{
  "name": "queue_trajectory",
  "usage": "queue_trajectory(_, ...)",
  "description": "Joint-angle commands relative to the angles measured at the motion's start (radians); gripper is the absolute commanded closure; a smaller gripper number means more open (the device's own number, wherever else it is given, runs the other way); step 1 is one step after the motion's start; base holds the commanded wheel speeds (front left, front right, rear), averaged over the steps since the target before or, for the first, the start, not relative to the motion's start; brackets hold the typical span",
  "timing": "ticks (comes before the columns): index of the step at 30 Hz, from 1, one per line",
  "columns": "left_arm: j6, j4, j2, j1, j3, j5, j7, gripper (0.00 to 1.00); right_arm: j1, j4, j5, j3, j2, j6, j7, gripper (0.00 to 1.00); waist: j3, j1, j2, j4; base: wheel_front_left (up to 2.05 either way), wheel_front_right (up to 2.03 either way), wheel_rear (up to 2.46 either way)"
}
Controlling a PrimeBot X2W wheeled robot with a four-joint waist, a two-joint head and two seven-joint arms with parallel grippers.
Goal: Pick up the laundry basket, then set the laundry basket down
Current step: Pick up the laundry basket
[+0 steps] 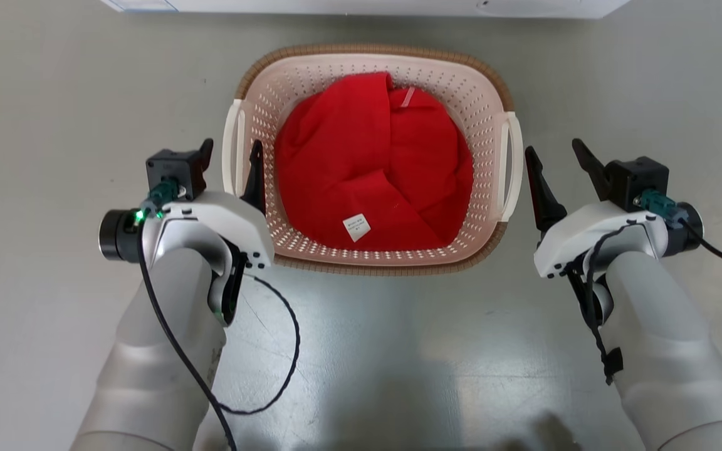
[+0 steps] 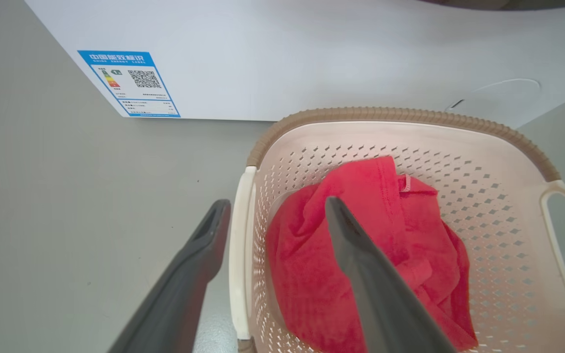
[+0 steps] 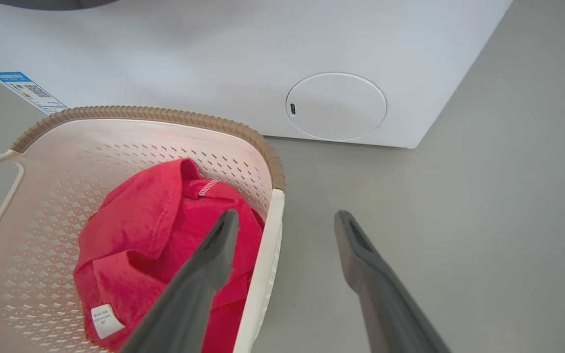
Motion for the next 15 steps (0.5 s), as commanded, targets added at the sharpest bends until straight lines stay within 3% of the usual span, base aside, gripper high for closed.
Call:
queue_trajectory(1, 0.011, 0.001, 0.021, -0.017, 0.023, 0.007, -0.006, 0.0, 0.004, -0.007, 0.008, 0.026, 0.012, 0.006, -0.011, 0.0, 0.019, -0.0001, 0.0, -0.002, 0.0, 0.0, 0.0)
queue_trajectory(15, 0.026, 0.07, 0.032, -0.084, 0.045, 0.047, -0.006, 0.0, -0.035, 0.006, 0.02, 0.049, 0.012, 0.006, -0.011, 0.0, 0.111, -0.0001, 0.0, 0.002, 0.0, 0.0, 0.0)
